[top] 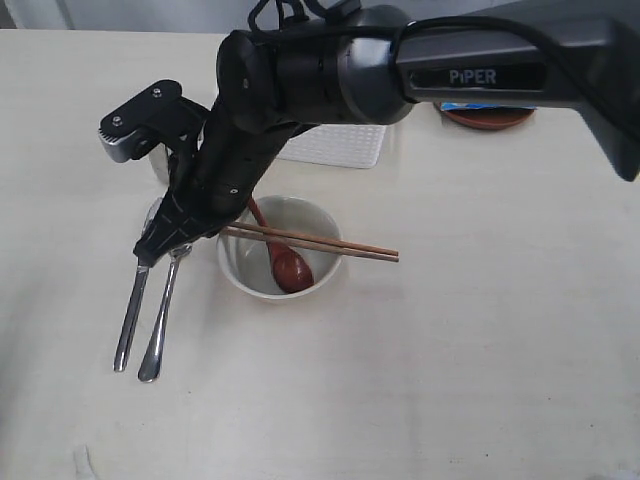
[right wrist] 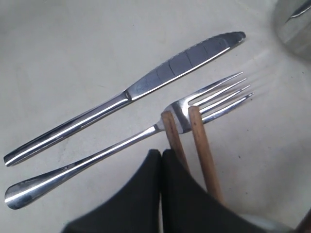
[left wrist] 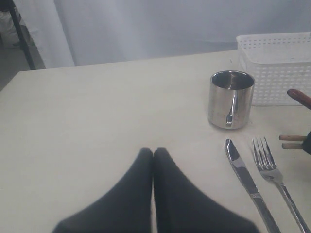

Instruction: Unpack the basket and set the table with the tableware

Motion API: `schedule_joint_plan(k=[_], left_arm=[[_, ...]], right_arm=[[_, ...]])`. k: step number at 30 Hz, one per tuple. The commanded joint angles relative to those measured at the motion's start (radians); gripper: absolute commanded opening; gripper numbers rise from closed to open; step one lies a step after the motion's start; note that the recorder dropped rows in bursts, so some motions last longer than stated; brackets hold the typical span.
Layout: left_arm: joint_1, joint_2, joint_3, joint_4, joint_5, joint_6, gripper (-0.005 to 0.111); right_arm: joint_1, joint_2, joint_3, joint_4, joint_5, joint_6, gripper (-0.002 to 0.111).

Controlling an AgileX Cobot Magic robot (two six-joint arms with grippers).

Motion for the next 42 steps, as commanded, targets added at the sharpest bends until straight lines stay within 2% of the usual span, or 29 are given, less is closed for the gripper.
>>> schedule_joint_plan(k=[1, 8, 18, 22, 28, 29, 32, 36, 38, 42], left_arm=[[-0.005, -0.002, 0.002, -0.002, -0.001, -0.002, 0.0], [-0.005, -0.002, 0.002, -0.002, -0.001, -0.002, 0.0], [-0.005, -0.002, 0.002, -0.002, -0.001, -0.002, 0.0], [-0.005, -0.002, 0.002, -0.002, -0.001, -0.002, 0.0], [-0.005, -0.002, 0.002, -0.002, -0.001, -0.002, 0.0], [-0.005, -0.002, 0.002, -0.002, -0.001, -0.002, 0.0], [-0.005, -0.002, 0.002, -0.002, -0.001, -0.002, 0.0], [-0.005, -0.002, 0.002, -0.002, -0.001, -0.002, 0.0], [-0.005, -0.002, 0.002, -0.002, -0.001, -0.002, 0.0], [-0.005, -0.002, 0.002, -0.002, -0.001, -0.002, 0.0]], right_arm=[[-0.001, 0.0, -0.008, -0.016, -0.022, 0.011, 0.0], [-0.001, -0.019, -0.008, -0.016, -0.01, 0.023, 0.0], [-0.032, -0.279, -0.008, -0.068, -0.006, -0.006, 0.0], [-0.146, -0.37, -0.008, -0.121, 0.0, 0.041, 0.0], [-0.395, -0.391, -0.006, -0.115, 0.12, -0.025, 0.0], [-0.423, -0.383, -0.006, -0.096, 0.138, -0.055, 0.002], [-0.489, -0.347, -0.006, 0.014, 0.177, -0.196, 0.021], [-0.503, -0.287, -0.006, 0.141, 0.16, -0.401, 0.064], [-0.487, -0.256, -0.006, 0.161, 0.117, -0.441, 0.067], [-0.466, -0.186, -0.006, 0.162, 0.049, -0.529, 0.054]])
